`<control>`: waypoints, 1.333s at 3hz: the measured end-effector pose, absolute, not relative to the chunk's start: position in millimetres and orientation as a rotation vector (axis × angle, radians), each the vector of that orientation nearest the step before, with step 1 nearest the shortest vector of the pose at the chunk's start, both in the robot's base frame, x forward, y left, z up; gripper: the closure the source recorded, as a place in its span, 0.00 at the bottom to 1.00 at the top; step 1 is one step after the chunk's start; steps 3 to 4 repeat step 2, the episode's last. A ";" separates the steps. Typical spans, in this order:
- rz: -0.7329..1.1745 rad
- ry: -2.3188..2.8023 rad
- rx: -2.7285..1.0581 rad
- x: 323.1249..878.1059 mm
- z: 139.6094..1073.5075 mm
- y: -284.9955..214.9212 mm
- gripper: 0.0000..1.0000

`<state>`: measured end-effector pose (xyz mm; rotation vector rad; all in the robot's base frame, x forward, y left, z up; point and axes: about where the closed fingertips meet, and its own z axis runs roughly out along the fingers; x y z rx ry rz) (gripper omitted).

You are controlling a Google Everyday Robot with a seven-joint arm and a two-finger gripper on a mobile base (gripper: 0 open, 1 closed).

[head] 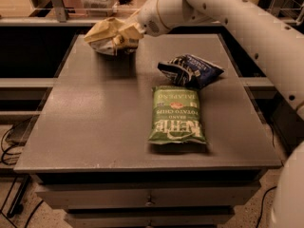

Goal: Pick brown chip bag

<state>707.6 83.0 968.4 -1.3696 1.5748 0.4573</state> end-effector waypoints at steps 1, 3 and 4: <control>0.348 1.504 -1.391 705.2 1023.3 51.1 1.00; 0.350 1.504 -1.391 705.2 1022.4 51.7 1.00; 0.350 1.504 -1.391 705.2 1022.4 51.7 1.00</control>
Offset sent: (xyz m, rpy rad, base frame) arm -0.0021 -0.0268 0.0396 -0.0306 -0.0824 -0.0091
